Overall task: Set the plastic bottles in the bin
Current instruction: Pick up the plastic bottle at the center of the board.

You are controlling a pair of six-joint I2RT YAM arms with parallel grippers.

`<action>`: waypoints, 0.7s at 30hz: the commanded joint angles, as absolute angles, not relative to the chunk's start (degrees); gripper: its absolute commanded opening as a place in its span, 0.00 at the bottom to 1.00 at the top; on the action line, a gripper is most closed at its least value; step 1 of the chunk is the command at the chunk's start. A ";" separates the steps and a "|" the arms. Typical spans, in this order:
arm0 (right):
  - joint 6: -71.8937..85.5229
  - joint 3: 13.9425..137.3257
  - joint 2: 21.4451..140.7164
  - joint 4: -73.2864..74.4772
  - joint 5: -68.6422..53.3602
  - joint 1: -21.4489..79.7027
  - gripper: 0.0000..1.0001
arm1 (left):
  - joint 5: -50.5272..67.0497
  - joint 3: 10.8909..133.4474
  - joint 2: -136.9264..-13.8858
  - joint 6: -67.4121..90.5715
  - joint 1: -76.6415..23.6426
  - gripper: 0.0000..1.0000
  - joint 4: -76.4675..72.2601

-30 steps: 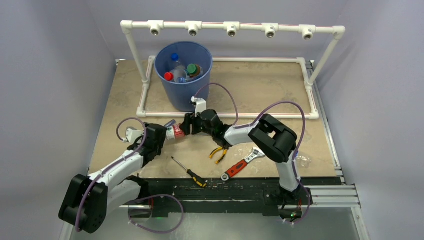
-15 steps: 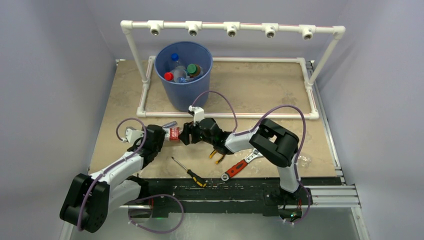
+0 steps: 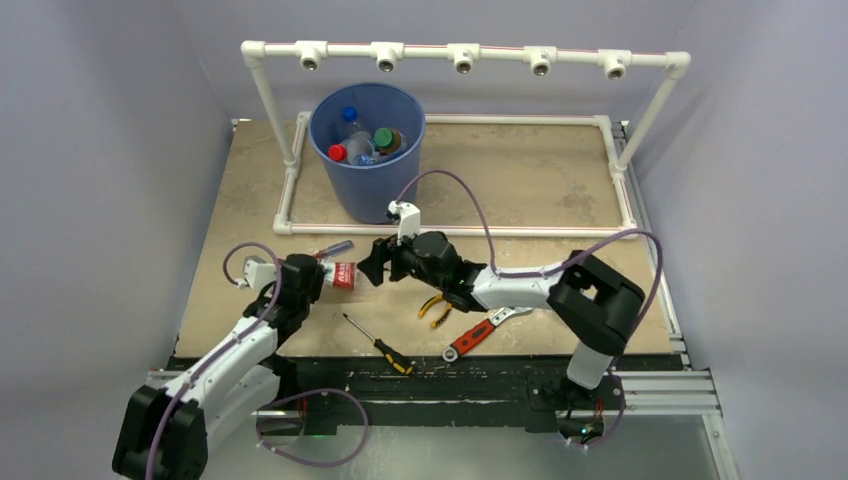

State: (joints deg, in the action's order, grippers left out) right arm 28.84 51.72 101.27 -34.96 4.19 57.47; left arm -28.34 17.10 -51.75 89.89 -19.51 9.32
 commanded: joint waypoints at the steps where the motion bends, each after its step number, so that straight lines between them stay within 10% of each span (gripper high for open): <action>1: 25.57 49.70 92.90 -33.96 5.12 57.66 0.81 | -29.67 20.62 -43.67 85.41 -19.07 0.06 21.69; 9: 22.43 43.18 71.72 -27.69 -2.56 57.66 0.88 | -23.36 36.70 -28.93 60.62 -19.07 0.00 29.95; 21: 24.63 40.60 52.81 -26.72 -18.67 57.79 0.99 | 31.65 42.18 -28.36 41.56 -19.07 0.00 -2.29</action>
